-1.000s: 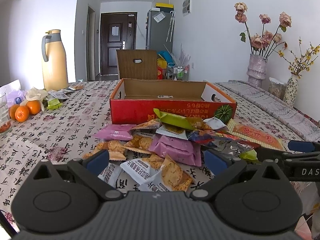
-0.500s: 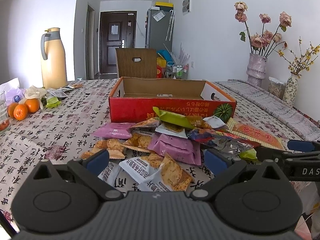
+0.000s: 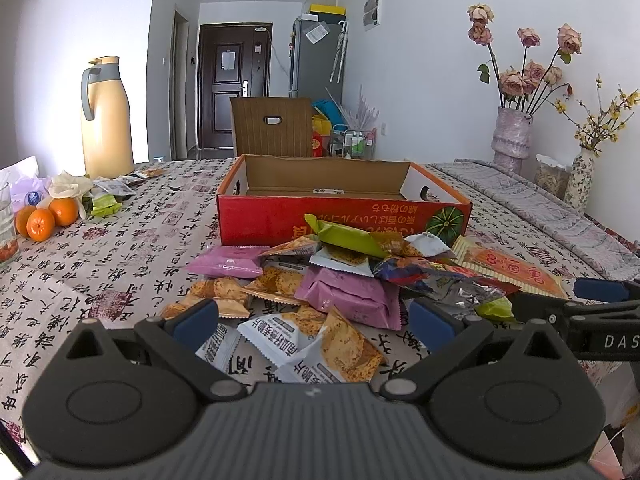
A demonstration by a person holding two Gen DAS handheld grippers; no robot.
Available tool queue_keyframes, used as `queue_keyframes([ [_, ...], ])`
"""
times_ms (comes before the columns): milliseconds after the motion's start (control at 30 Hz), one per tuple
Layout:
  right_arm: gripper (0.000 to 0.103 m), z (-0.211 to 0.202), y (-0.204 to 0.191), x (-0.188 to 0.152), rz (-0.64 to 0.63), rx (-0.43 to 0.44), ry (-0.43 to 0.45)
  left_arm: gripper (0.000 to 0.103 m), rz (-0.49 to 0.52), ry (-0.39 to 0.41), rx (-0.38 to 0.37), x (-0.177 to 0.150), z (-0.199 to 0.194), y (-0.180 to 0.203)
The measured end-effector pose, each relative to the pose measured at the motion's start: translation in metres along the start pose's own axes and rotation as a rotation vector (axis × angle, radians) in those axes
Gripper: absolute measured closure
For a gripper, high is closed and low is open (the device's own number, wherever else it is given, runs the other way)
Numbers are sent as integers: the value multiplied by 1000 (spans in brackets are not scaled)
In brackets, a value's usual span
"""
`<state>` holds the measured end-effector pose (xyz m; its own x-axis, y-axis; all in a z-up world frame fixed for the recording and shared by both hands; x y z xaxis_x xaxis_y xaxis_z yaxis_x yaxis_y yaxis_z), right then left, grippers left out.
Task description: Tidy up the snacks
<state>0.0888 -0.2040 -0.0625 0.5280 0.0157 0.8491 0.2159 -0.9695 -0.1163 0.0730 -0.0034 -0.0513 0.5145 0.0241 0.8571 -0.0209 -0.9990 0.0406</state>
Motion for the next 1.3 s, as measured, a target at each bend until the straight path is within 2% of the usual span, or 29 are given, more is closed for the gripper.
queue_keyframes([
  [1300,0,-2,5,1,-9,-2,-7,0,-3,-8,3,-1,0,0],
])
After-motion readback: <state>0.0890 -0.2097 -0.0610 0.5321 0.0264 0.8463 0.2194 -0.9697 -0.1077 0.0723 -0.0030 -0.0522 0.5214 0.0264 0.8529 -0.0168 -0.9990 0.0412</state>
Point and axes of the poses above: each gripper's, at about its wrist camera, not at the fingertips, and z roughly the way its jaws point, y to its right, x to its top, the point moved 8 cm from there along z, roughly the way its jaws point, and after that the axes turned 4 degrees about -y, right-handed, at the moved point
